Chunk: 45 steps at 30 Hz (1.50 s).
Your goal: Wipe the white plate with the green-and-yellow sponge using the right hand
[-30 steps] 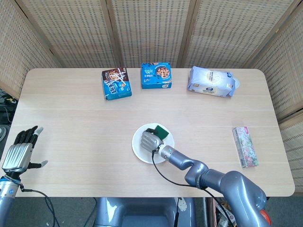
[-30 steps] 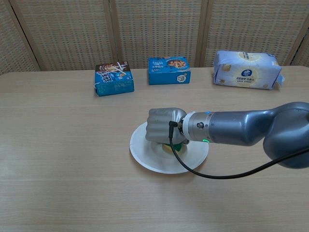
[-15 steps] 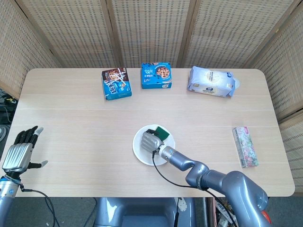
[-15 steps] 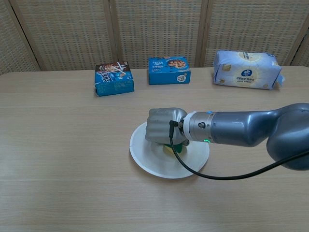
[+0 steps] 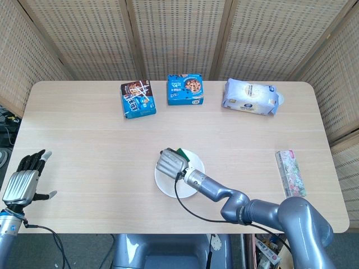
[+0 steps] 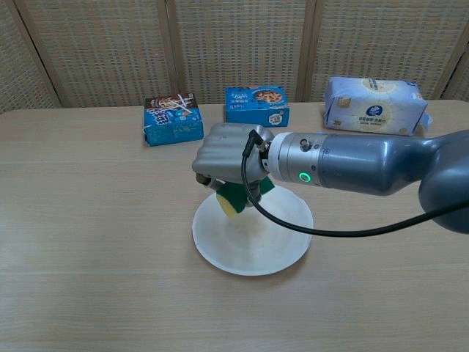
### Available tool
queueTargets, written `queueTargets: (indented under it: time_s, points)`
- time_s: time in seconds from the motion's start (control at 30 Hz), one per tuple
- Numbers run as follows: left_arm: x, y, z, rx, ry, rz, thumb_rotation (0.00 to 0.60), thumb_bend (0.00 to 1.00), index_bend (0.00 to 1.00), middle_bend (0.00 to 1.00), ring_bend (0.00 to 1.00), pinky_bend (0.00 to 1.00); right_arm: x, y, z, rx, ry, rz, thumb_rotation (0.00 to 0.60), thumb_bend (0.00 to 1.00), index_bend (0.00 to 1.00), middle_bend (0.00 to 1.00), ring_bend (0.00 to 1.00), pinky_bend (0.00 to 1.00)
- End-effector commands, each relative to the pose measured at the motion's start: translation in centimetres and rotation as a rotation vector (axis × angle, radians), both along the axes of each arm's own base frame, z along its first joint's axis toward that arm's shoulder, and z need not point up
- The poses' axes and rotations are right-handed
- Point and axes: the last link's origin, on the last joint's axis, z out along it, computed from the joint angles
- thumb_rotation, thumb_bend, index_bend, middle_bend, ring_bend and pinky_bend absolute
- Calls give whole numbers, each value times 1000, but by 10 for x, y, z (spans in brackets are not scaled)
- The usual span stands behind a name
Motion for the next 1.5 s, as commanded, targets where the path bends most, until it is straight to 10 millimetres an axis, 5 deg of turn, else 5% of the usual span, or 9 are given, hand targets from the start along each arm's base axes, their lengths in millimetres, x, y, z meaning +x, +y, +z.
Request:
queueTargets:
  time_s: [0.03, 0.13, 0.37, 0.8, 1.5]
  points:
    - [0, 0, 0, -1, 1, 1, 600, 0, 0, 0, 0, 0, 8, 4, 21, 226, -353, -306, 600, 532, 648, 580, 461, 716]
    - [0, 1, -1, -6, 0, 2, 600, 0, 0, 0, 0, 0, 7, 0, 28, 276, -445, -397, 600, 532, 648, 582, 461, 682]
    - [1, 0, -3, -14, 1, -1, 600, 0, 0, 0, 0, 0, -11, -1, 29, 407, -613, -685, 600, 540, 651, 591, 461, 355]
    - [0, 0, -5, -22, -1, 4, 600, 0, 0, 0, 0, 0, -47, -6, -1, 392, -618, -884, 600, 544, 652, 591, 461, 318]
    - [-1, 1, -7, -28, 1, 11, 600, 0, 0, 0, 0, 0, -62, -2, -27, 348, -559, -905, 600, 551, 654, 592, 461, 318]
